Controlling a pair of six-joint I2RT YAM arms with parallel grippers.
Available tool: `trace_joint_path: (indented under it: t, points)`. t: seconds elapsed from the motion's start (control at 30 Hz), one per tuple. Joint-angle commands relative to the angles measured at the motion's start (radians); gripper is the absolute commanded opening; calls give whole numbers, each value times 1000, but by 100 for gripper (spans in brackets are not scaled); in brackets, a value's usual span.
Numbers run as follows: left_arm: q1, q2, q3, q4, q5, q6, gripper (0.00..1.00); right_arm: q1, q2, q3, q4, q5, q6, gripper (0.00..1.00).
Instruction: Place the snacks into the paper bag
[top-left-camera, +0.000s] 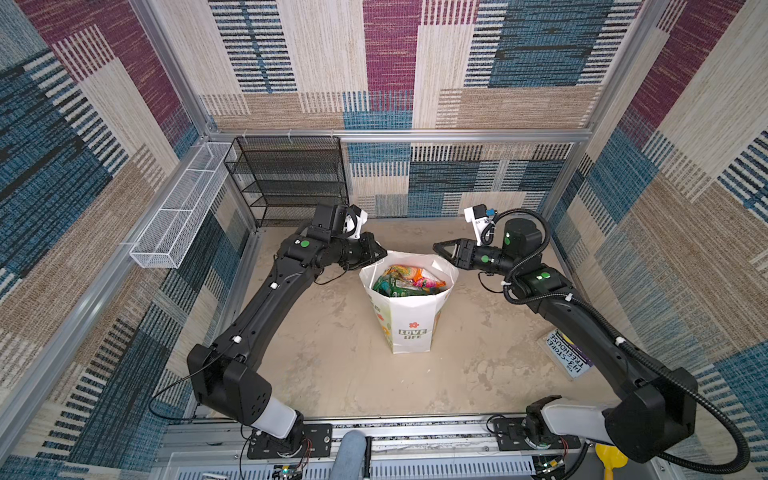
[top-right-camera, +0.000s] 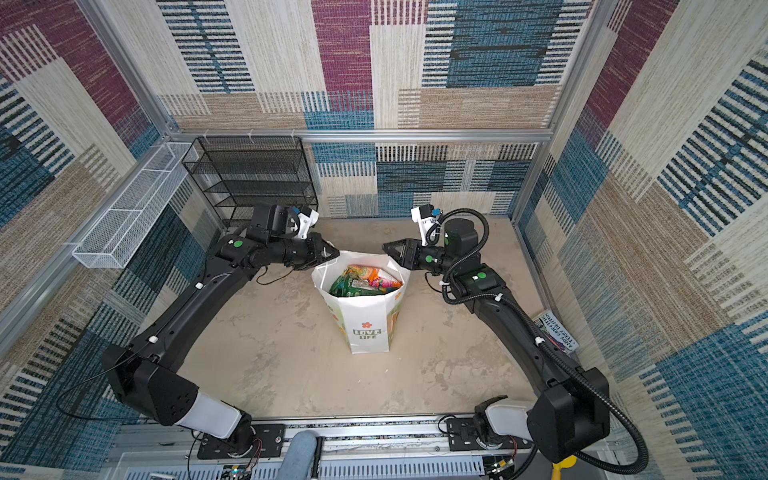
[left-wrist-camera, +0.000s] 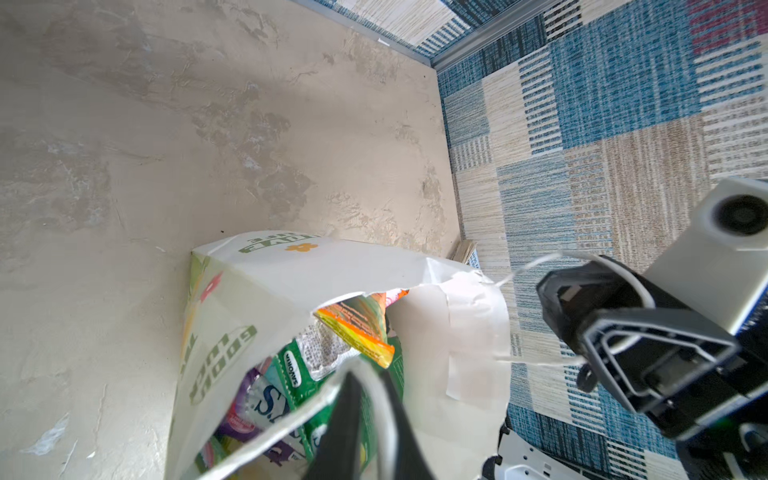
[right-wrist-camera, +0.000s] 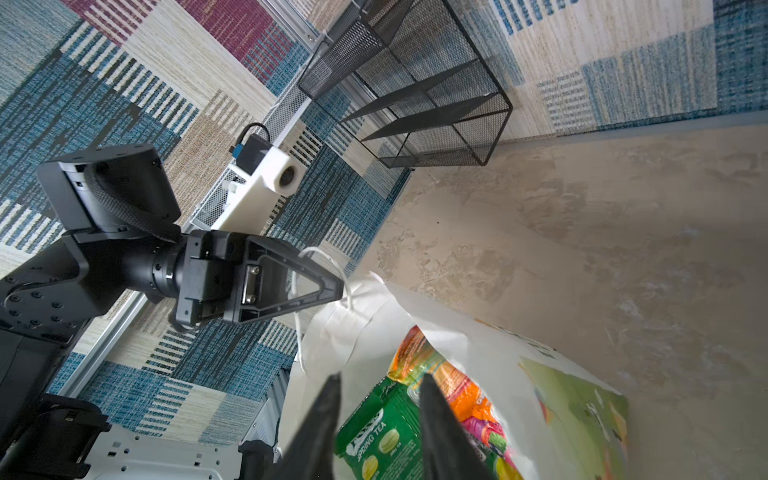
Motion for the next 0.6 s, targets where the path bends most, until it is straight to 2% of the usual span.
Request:
trace_joint_path:
  t: [0.0,0.1,0.13,0.17,0.37,0.57]
  points:
    - [1,-45,-8,60,-2,-6,52,2,-36,8,-19,50,22,76]
    - [1,-84,-15,32,-39,14,85,1,-61,-2,-64,91,58,100]
    - [3,-92,-18,23,-48,19,95,1,-67,-2,-88,114,72,100]
    - [2,-102,-21,9,-61,25,99,1,-76,-6,-109,141,89,100]
    - [21,-160,-18,-96,-149,55,99,0,-123,-11,-209,276,161,100]
    - [56,-214,-10,-165,-169,69,99,0,-164,26,-263,376,174,100]
